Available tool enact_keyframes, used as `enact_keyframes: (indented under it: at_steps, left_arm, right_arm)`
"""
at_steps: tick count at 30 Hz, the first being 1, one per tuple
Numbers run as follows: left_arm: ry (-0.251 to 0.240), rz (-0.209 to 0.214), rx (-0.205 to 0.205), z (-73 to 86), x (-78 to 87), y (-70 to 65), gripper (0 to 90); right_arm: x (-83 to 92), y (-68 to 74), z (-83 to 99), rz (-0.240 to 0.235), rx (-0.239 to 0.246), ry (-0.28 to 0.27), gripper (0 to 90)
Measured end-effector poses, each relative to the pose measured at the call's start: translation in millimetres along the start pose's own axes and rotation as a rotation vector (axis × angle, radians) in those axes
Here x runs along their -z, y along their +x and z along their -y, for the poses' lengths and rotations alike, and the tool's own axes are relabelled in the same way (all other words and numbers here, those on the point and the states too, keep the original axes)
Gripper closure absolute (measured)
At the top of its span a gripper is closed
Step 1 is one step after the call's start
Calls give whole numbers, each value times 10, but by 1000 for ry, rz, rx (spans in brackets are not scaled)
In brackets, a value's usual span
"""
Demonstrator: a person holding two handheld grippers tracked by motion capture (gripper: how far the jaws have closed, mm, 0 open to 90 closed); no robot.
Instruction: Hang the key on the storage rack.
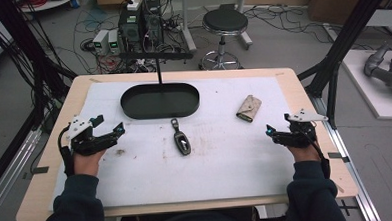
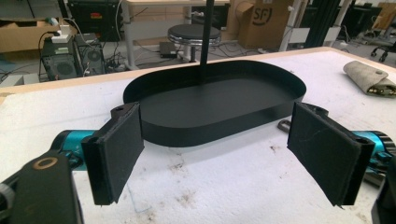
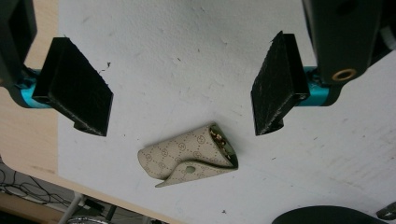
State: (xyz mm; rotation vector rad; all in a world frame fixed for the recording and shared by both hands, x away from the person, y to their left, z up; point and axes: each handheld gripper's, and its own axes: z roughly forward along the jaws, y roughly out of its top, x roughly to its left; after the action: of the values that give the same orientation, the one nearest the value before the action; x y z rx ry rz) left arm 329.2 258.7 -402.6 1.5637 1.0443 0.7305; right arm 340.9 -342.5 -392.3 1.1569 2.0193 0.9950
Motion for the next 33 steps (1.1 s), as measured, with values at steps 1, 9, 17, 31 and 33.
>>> enact_keyframes:
  at_steps: [1,9,17,31,33]
  left_arm:
    - [3,-2,1,-2,-3,-6,187]
    - [10,13,-4,-39,-34,-79,188]
    - [71,127,-16,-75,-150,-350,228]
    - [249,235,-25,62,-545,-998,330]
    - [267,230,-13,84,-658,-1076,329]
  right_arm:
    - [-3,1,0,0,-5,1,213]
    - [-20,-23,4,0,-12,-2,213]
    - [11,-22,21,5,-15,-6,213]
    - [3,37,-27,-4,2,-13,214]
    - [-3,38,-31,-6,8,-14,214]
